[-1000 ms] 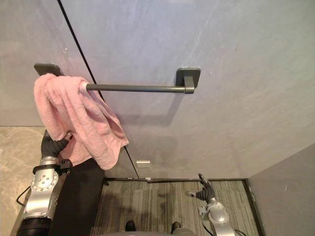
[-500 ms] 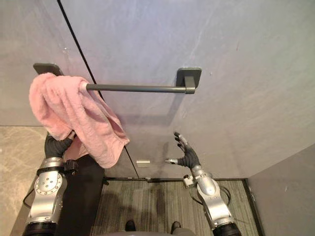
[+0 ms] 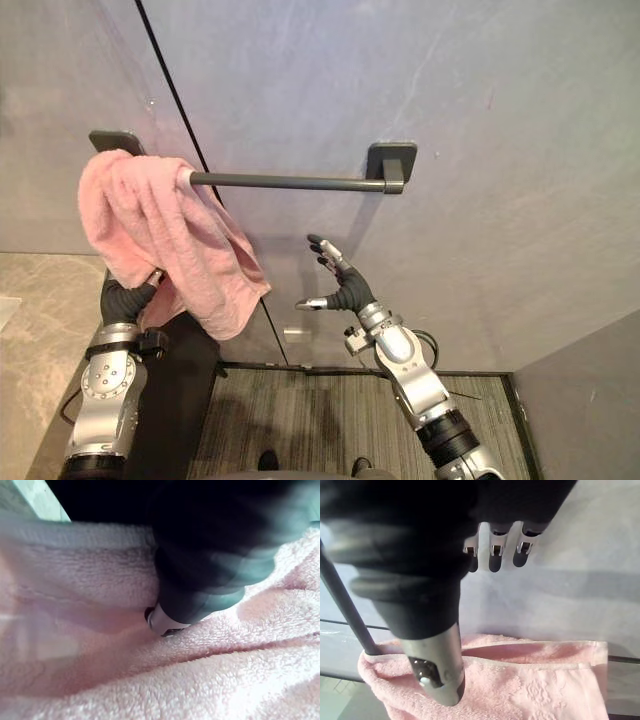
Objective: Organize washtable
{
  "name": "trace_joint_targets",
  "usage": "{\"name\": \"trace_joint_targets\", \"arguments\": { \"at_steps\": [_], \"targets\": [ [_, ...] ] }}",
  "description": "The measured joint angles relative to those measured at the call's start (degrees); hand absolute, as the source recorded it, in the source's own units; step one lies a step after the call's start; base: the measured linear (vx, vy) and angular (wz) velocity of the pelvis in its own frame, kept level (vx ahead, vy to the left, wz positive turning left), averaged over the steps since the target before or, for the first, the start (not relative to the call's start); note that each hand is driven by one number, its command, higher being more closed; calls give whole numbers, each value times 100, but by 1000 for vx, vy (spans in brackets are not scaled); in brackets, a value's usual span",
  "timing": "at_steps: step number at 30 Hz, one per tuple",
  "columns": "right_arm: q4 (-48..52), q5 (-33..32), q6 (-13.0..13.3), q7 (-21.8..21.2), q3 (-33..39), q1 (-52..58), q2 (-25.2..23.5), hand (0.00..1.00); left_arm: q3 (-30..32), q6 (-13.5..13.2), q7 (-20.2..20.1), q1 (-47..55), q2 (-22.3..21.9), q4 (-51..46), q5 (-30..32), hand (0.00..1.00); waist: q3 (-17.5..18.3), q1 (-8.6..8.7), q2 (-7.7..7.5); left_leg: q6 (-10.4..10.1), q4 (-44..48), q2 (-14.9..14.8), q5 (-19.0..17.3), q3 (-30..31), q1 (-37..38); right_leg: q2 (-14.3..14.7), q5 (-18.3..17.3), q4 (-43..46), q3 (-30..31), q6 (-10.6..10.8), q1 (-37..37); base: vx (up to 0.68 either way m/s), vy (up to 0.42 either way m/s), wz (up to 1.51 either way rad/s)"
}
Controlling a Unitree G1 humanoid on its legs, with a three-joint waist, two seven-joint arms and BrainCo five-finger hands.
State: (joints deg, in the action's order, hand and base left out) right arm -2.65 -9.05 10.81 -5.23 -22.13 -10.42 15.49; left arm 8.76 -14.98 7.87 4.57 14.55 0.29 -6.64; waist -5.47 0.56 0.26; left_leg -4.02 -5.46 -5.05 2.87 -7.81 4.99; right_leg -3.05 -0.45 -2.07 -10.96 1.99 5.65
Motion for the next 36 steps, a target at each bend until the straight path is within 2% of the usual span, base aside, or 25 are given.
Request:
{"name": "trace_joint_targets", "arguments": {
  "at_steps": [6, 9, 13, 19, 21, 26, 27, 28, 36],
  "targets": [
    [-146, -123, -2, -2, -300, -395, -7, 0, -246, -3, -3, -5, 14, 18, -55, 100, 3, -34, -4, -1, 1, -1, 3, 28, -26, 0, 0, -14, -18, 0, -2, 0, 0, 1],
    [-367, -179, -6, -6, -432, -565, -43, 0, -485, -3, -10, -53, 14, 48, -55, 100, 5, -124, -6, -1, 1, -6, 3, 33, -38, 8, 0, -25, -20, 0, -4, 0, 0, 0],
    [-689, -187, -16, -11, -741, -916, -101, 0, -491, -13, 0, -122, 16, 162, -56, 100, 12, -158, -17, -2, 2, -7, 4, 56, -55, 12, 0, -28, -36, -1, -4, 0, 0, 3],
    [-966, -220, -18, 17, -821, -1209, -333, 0, -489, -35, 103, -137, 18, 218, -56, 100, 57, -209, -91, -2, 2, -10, 4, 60, -66, 16, -1, -37, -34, -1, -4, 0, 0, 0],
    [-1083, -220, -18, 58, -822, -1293, -405, 0, -489, -37, 107, -203, 18, 316, -56, 100, 67, -290, -107, -2, 2, -12, 4, 61, -70, 18, -1, -36, -33, -1, -6, 0, 0, 0],
    [-1430, -221, -30, 170, -823, -1644, -560, 0, -461, -39, 123, -221, 105, 338, -69, 100, 70, -336, -119, -5, 1, -13, 6, 140, -138, 21, -3, -37, -92, -4, -11, -7, -1, 7],
    [-1431, -221, -30, 185, -823, -1701, -574, 0, -463, -40, 124, -235, 143, 338, -120, 100, 70, -402, -120, -7, 2, -18, 8, 143, -138, 25, -3, -37, -92, -4, -14, 8, -3, 3],
    [-1438, -222, -29, 241, -822, -1746, -577, 100, -461, -40, 129, -280, 157, 346, -174, 100, 69, -460, -123, -11, 2, -23, 10, 144, -138, 31, -4, -38, -90, -4, -15, 0, 0, 0],
    [-1921, -268, -43, 403, -814, -2254, -752, 100, -424, -52, 219, -366, 162, 359, -183, 100, 68, -499, -169, -72, 0, -96, 59, 254, -226, 106, -31, -11, -145, -48, -69, -21, -18, 6]
  ]
}}
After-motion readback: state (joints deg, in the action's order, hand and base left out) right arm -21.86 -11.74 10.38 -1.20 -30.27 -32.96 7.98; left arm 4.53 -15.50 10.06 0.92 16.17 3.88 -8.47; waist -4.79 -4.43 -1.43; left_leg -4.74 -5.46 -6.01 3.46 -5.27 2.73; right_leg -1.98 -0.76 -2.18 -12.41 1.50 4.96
